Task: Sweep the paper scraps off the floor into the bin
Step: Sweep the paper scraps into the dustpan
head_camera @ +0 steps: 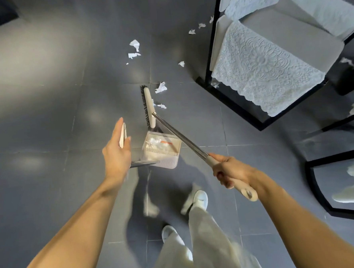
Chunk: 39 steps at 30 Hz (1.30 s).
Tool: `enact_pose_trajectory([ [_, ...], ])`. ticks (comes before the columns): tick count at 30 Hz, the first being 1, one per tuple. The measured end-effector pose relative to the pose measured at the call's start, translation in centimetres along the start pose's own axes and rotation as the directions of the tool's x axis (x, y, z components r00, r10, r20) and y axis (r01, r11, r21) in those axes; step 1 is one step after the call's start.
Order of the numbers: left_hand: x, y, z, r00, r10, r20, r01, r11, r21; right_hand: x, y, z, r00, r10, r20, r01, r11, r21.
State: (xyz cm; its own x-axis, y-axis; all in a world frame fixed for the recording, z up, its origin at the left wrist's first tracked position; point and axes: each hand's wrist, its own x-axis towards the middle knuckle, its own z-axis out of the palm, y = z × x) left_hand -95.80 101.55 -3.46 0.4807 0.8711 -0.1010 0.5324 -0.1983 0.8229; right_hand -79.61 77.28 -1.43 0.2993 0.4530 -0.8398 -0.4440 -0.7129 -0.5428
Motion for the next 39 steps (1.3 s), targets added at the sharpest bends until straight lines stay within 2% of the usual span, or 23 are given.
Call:
enact_pose_trajectory([
  [7, 10.0, 1.3, -0.8, 0.999, 0.045, 0.026, -0.046, 0.998, 0.047, 7.2, -8.3, -0.2, 0.993, -0.086, -0.08, 0.087, 0.996, 0.009],
  [11, 17.0, 1.7, -0.4, 1.0, -0.003, 0.0, 0.003, 0.999, 0.039, 14.4, -14.8, -1.8, 0.993, 0.023, -0.115, -0.021, 1.0, 0.017],
  [12, 18.6, 1.9, -0.3, 1.0, -0.02, 0.005, 0.02, 0.999, 0.045, 15.9, -16.4, -2.1, 0.991, 0.038, -0.132, -0.04, 0.999, -0.017],
  [15, 23.5, 2.1, -0.5, 0.998, -0.037, 0.053, 0.033, 0.997, 0.068, 19.6, -20.5, -3.0, 0.984, -0.037, -0.176, -0.009, 0.968, -0.251],
  [19, 29.4, 2.4, -0.9, 0.987, -0.011, 0.159, 0.008, 1.0, 0.02, 22.9, -25.3, -4.0, 0.975, -0.071, -0.21, -0.022, 0.912, -0.41],
  [25, 36.1, 1.8, -1.8, 0.959, 0.02, 0.281, -0.012, 0.999, -0.032, 26.4, -29.9, -2.5, 0.963, -0.069, -0.262, -0.059, 0.892, -0.448],
  [27, 38.2, 1.2, -2.1, 0.967, 0.057, 0.249, -0.071, 0.996, 0.046, 27.8, -30.8, -1.2, 0.961, -0.03, -0.276, -0.104, 0.882, -0.46],
  [29, 40.4, 0.6, -2.5, 0.956, 0.119, 0.27, -0.151, 0.983, 0.102, 29.3, -31.4, 0.5, 0.967, 0.057, -0.247, -0.158, 0.898, -0.411],
  [32, 43.3, 0.3, -2.8, 0.927, 0.155, 0.342, -0.183, 0.982, 0.051, 30.5, -31.8, 3.6, 0.961, 0.163, -0.223, -0.231, 0.918, -0.323],
  [35, 45.0, 1.0, -3.0, 0.932, 0.163, 0.324, -0.182, 0.983, 0.031, 30.0, -31.7, 6.1, 0.945, 0.228, -0.235, -0.276, 0.941, -0.196],
  [39, 46.8, 1.9, -2.4, 0.929, 0.214, 0.302, -0.23, 0.973, 0.018, 27.7, -32.4, 7.8, 0.945, 0.259, -0.198, -0.285, 0.951, -0.117],
])
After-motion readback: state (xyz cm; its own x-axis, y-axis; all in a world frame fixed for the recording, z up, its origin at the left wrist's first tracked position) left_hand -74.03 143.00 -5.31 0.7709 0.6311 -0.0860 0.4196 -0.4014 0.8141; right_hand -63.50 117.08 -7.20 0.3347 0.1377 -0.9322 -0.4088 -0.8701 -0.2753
